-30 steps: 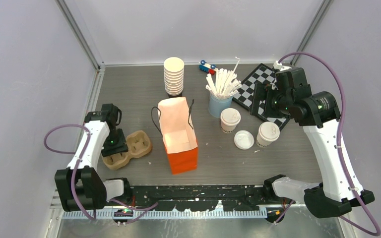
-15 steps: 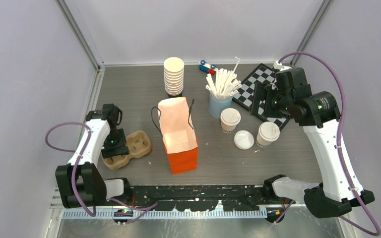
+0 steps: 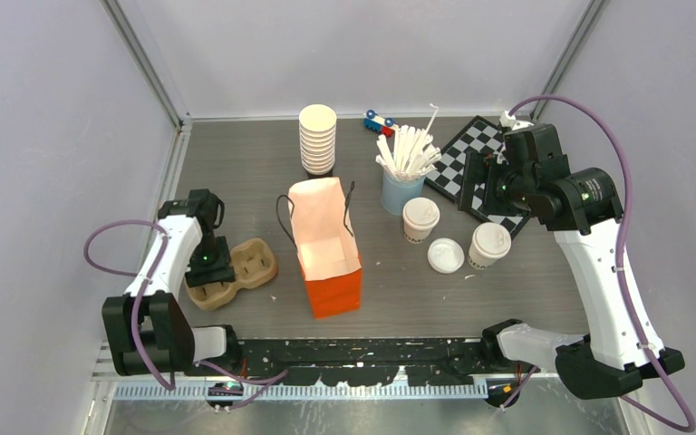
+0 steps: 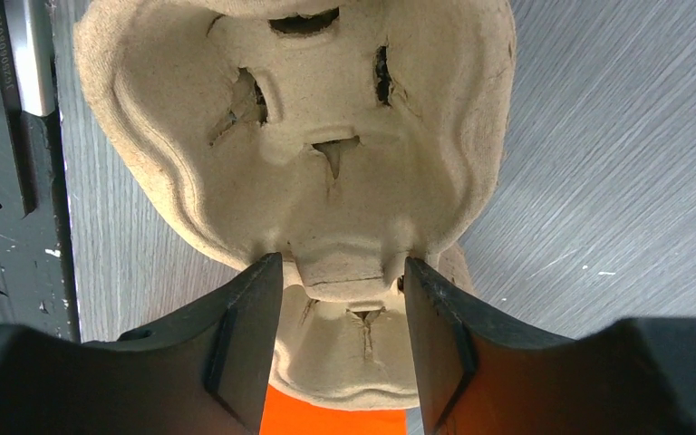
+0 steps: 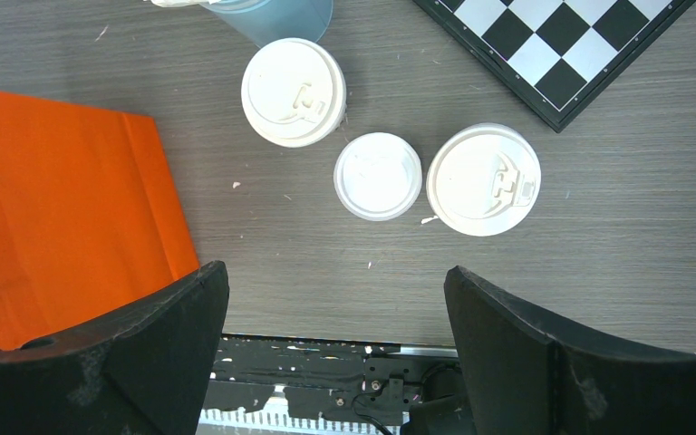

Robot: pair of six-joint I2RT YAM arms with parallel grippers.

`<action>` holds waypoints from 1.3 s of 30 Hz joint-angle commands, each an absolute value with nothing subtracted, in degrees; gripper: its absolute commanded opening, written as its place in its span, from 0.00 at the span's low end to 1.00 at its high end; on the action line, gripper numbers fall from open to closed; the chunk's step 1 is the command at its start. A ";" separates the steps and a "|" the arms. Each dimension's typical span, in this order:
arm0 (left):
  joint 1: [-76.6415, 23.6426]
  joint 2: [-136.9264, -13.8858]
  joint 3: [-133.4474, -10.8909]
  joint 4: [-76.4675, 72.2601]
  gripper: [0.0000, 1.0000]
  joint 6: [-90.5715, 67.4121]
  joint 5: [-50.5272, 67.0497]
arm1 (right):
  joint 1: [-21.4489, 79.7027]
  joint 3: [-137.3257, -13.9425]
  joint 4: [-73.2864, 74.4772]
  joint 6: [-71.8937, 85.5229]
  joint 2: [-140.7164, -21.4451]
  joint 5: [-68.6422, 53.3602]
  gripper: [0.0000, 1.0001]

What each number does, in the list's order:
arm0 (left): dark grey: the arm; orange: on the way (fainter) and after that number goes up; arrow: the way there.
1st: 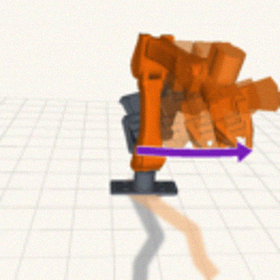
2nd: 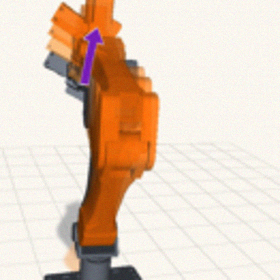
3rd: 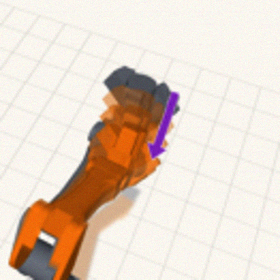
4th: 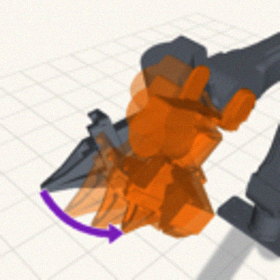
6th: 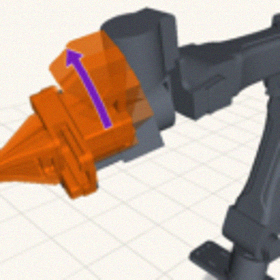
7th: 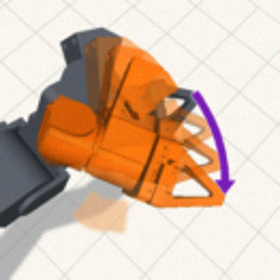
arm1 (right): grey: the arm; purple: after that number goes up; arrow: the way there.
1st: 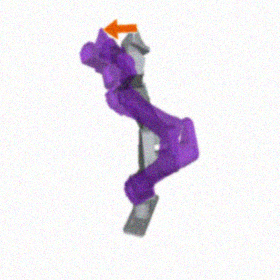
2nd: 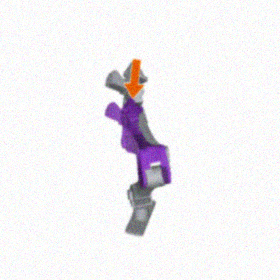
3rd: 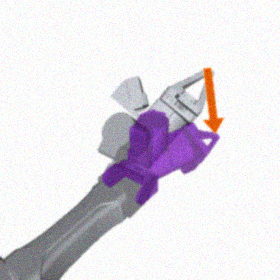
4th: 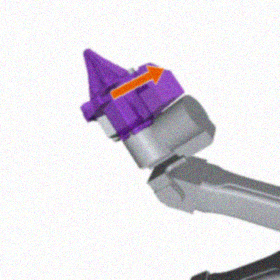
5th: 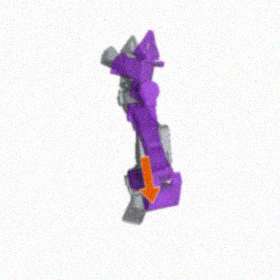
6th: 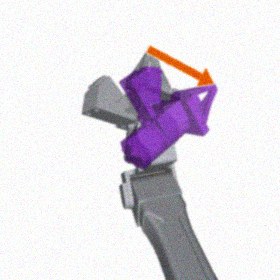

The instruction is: Pack the takeout coffee

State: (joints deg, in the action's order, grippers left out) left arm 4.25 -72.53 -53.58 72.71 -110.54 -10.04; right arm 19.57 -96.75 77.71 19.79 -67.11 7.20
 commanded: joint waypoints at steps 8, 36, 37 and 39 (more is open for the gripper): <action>4.58 -73.46 -56.52 75.25 0.46 -110.82 -13.40 | 19.92 -97.40 76.49 19.15 -66.09 7.92 0.93; 4.57 -73.07 -57.69 76.96 0.50 -110.22 -11.92 | 19.89 -97.01 76.52 18.84 -66.17 7.49 0.93; 4.60 -73.20 -57.32 76.39 0.50 -110.22 -11.86 | 19.94 -97.07 76.47 18.76 -66.26 7.54 0.93; 4.64 -73.34 -56.66 76.04 0.51 -110.18 -11.97 | 19.96 -97.12 76.42 18.78 -66.35 7.56 0.93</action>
